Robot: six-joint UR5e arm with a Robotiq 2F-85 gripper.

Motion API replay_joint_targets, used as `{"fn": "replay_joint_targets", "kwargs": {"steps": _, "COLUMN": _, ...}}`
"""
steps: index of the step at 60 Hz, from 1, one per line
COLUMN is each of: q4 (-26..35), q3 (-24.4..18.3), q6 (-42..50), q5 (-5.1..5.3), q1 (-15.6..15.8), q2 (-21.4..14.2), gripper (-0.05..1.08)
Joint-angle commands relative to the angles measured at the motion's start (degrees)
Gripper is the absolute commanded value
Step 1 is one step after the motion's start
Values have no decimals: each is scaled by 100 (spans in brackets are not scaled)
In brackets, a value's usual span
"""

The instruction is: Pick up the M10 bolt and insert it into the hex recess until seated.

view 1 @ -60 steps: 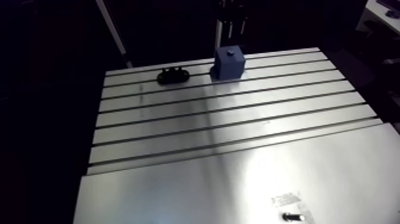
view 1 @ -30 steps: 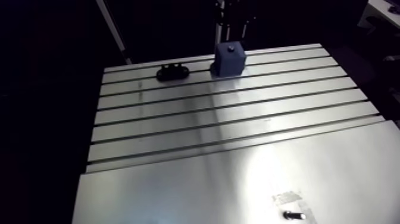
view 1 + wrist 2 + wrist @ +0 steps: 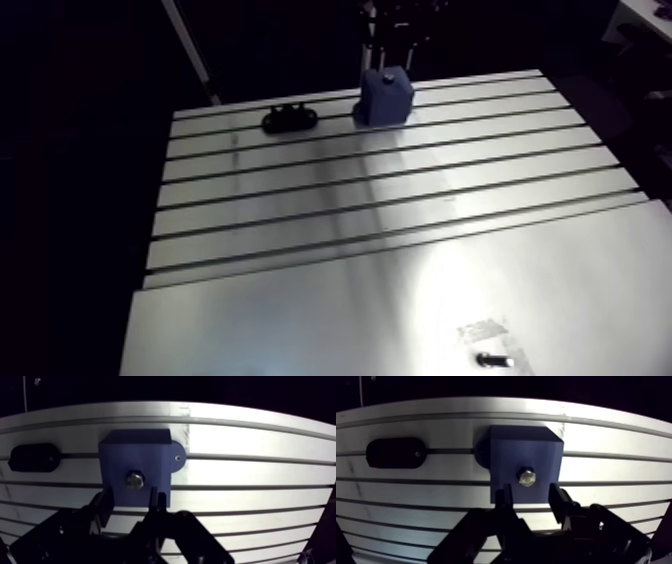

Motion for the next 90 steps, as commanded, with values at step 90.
{"fn": "replay_joint_targets", "kwargs": {"steps": 90, "q4": -235, "q3": 27, "q6": -69, "q5": 35, "q1": -19, "q2": 128, "gripper": 54}}
